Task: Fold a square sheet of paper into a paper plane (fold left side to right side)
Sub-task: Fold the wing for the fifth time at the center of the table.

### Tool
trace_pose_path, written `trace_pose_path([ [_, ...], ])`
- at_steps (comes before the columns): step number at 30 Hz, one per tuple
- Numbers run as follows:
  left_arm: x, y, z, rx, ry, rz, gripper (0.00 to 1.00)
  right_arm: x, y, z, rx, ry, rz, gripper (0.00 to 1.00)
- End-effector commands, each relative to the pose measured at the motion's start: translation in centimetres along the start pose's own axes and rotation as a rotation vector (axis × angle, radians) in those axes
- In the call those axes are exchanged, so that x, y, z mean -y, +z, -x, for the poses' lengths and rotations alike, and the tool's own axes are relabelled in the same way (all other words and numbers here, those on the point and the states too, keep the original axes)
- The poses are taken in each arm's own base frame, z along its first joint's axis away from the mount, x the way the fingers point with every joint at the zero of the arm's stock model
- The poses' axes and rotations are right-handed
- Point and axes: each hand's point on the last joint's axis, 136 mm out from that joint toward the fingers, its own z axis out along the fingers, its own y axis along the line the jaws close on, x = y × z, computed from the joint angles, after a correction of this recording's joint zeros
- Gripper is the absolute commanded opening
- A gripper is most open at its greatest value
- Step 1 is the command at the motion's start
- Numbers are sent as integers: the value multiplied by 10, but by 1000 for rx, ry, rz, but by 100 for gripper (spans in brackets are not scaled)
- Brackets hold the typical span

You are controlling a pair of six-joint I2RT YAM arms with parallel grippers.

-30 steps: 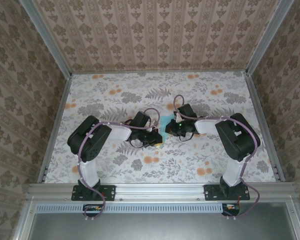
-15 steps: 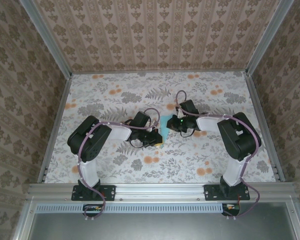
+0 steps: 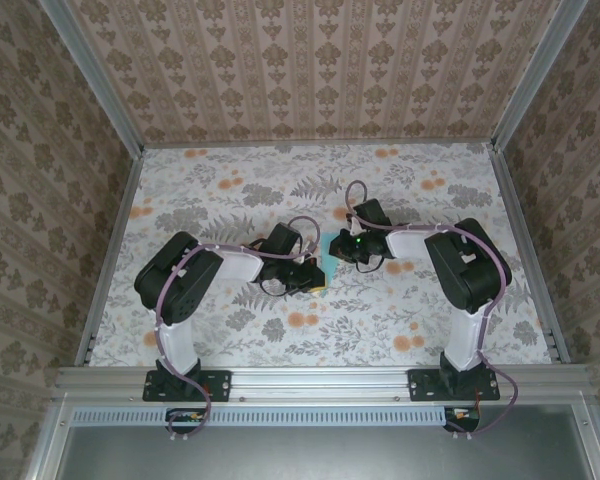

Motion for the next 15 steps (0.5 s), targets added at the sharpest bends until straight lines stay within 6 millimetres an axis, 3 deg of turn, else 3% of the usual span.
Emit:
trace_pose_path([
  [1, -49, 2, -31, -73, -102, 174, 0, 24, 11, -17, -68, 22, -87, 13],
  [6, -45, -1, -30, -65, -95, 170, 0, 34, 12, -26, -105, 26, -125, 13],
  [15, 2, -34, -6, 6, -15, 141, 9, 43, 15, -31, -138, 26, -159, 13],
])
